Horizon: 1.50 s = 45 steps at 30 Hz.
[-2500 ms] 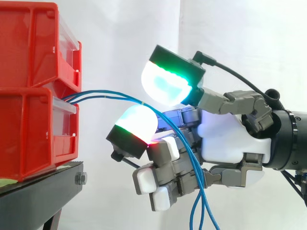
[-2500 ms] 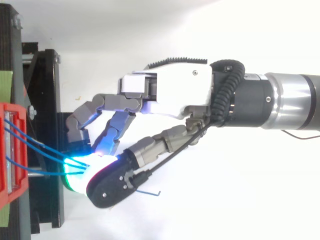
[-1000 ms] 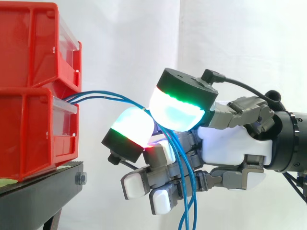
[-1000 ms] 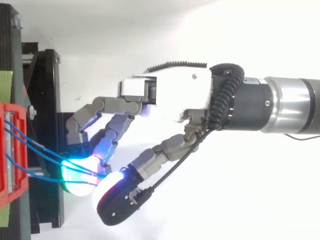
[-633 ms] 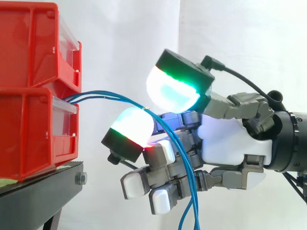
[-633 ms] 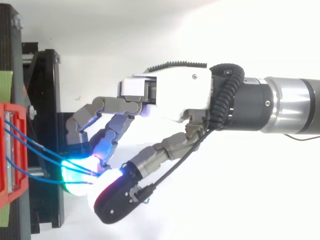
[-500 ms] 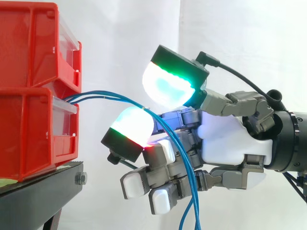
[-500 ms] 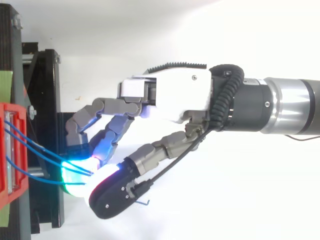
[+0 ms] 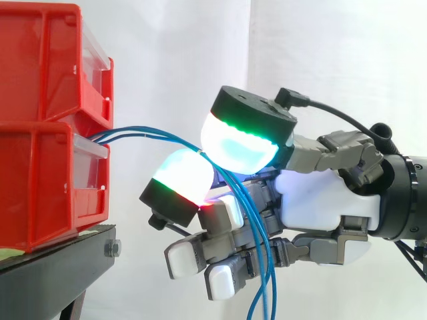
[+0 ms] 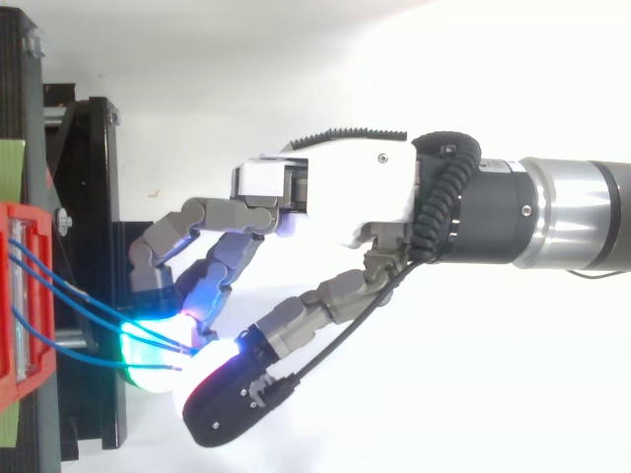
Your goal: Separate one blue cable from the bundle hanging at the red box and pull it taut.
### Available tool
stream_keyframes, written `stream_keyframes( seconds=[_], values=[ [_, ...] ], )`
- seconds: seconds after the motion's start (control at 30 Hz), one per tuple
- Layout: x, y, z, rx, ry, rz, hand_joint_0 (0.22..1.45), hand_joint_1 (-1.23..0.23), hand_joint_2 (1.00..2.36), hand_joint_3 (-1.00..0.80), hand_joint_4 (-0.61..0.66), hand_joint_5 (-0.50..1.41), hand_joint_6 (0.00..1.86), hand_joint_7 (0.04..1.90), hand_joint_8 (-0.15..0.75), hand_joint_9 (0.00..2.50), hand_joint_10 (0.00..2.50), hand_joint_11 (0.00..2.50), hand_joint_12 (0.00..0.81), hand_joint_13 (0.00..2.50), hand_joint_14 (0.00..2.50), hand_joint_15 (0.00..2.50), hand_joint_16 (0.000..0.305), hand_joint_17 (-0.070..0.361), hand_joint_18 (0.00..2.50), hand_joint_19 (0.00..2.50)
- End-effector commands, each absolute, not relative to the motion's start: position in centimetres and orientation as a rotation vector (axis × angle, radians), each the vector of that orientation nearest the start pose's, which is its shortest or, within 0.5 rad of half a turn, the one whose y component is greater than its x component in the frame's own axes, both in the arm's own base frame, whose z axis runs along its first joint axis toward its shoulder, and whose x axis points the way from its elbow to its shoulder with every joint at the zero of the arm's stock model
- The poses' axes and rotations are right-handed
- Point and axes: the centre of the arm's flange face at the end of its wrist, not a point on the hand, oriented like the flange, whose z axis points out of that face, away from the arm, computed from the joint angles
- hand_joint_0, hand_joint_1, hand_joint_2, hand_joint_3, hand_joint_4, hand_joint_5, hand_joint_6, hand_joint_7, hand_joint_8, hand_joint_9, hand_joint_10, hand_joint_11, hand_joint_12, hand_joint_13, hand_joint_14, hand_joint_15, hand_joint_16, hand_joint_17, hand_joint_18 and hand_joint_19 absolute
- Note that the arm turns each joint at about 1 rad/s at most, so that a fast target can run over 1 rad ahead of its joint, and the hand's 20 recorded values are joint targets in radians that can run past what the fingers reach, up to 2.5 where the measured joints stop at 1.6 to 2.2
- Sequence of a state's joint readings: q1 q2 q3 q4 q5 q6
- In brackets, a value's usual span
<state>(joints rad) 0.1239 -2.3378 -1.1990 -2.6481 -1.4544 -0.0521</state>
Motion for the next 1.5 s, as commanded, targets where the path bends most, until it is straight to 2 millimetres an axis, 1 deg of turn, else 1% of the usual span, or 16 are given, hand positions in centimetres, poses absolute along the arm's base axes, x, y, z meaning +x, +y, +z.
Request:
stream_keyframes(
  seconds=[0.0,0.1,0.13,0.23,0.3,0.47,0.57,0.67,0.8,0.93,1.03,1.1,1.13,1.17,1.33,1.47],
  values=[
    [77.7,-4.9,22.8,1.106,1.158,1.227,0.76,-0.86,1.00,-0.45,0.24,-0.20,0.84,1.16,0.385,0.89,0.02,0.83,0.388,0.68,0.02,0.44,0.044,0.099,0.81,0.46],
    [77.6,-4.9,22.7,1.110,1.163,1.224,0.79,-0.87,1.00,-0.50,0.26,-0.20,0.84,1.15,0.386,0.88,0.02,0.83,0.381,0.68,0.01,0.43,0.043,0.097,0.81,0.45],
    [77.6,-4.9,22.6,1.112,1.166,1.222,0.76,-0.87,1.00,-0.50,0.26,-0.20,0.84,1.16,0.385,0.88,0.02,0.83,0.379,0.68,0.01,0.43,0.043,0.097,0.82,0.43],
    [77.1,-4.8,21.7,1.117,1.179,1.219,0.62,-0.75,1.00,-0.50,0.26,-0.20,0.84,1.14,0.383,0.89,0.02,0.83,0.372,0.68,0.02,0.44,0.042,0.095,0.82,0.46],
    [77.2,-4.7,21.7,1.114,1.176,1.223,0.59,-0.67,1.00,-0.50,0.26,-0.20,0.84,1.12,0.388,0.91,0.02,0.81,0.372,0.69,0.02,0.45,0.042,0.095,0.82,0.46],
    [77.1,-4.7,21.7,1.113,1.173,1.223,0.59,-0.54,1.00,-0.50,0.26,-0.19,0.82,1.13,0.396,0.96,0.02,0.81,0.375,0.72,0.01,0.45,0.042,0.094,0.83,0.46],
    [77.1,-4.7,21.6,1.114,1.174,1.222,0.65,-0.54,1.00,-0.48,0.24,-0.18,0.81,1.14,0.396,0.97,0.02,0.81,0.375,0.73,0.01,0.44,0.041,0.092,0.84,0.47],
    [77.1,-4.7,21.6,1.114,1.173,1.221,0.65,-0.63,1.02,-0.30,0.23,-0.19,0.83,1.18,0.402,0.97,0.02,0.82,0.376,0.73,0.02,0.45,0.042,0.093,0.84,0.46],
    [77.1,-4.6,21.6,1.114,1.174,1.222,0.65,-0.70,1.02,-0.21,0.23,-0.19,0.84,1.22,0.405,0.96,0.02,0.81,0.378,0.72,0.02,0.45,0.042,0.094,0.84,0.46],
    [77.2,-4.7,21.6,1.117,1.167,1.218,0.69,-0.79,1.02,-0.24,0.20,-0.20,0.85,1.17,0.400,0.91,0.02,0.82,0.385,0.71,0.01,0.44,0.043,0.097,0.83,0.45],
    [77.2,-4.7,21.6,1.119,1.166,1.218,0.74,-0.83,1.01,-0.33,0.24,-0.22,0.86,1.17,0.401,0.88,0.02,0.84,0.389,0.70,0.02,0.43,0.043,0.097,0.83,0.43],
    [77.2,-4.7,21.7,1.118,1.162,1.221,0.74,-0.83,1.01,-0.38,0.28,-0.22,0.86,1.15,0.398,0.87,0.02,0.84,0.385,0.69,0.02,0.43,0.043,0.097,0.83,0.43],
    [77.2,-4.7,21.7,1.116,1.164,1.221,0.70,-0.80,1.00,-0.47,0.28,-0.22,0.86,1.15,0.394,0.88,0.02,0.84,0.384,0.69,0.01,0.44,0.043,0.097,0.84,0.43],
    [77.2,-4.8,21.8,1.116,1.162,1.220,0.64,-0.73,1.00,-0.50,0.28,-0.22,0.85,1.15,0.398,0.88,0.02,0.83,0.383,0.69,0.02,0.44,0.043,0.097,0.83,0.44],
    [77.1,-5.0,21.7,1.120,1.162,1.218,0.60,-0.57,1.00,-0.50,0.28,-0.22,0.85,1.14,0.404,0.91,0.02,0.82,0.380,0.71,0.02,0.45,0.043,0.097,0.83,0.46],
    [77.2,-4.8,21.7,1.118,1.162,1.218,0.63,-0.53,1.00,-0.49,0.27,-0.21,0.85,1.14,0.406,0.95,0.02,0.82,0.383,0.72,0.02,0.45,0.043,0.096,0.84,0.47]
  ],
)
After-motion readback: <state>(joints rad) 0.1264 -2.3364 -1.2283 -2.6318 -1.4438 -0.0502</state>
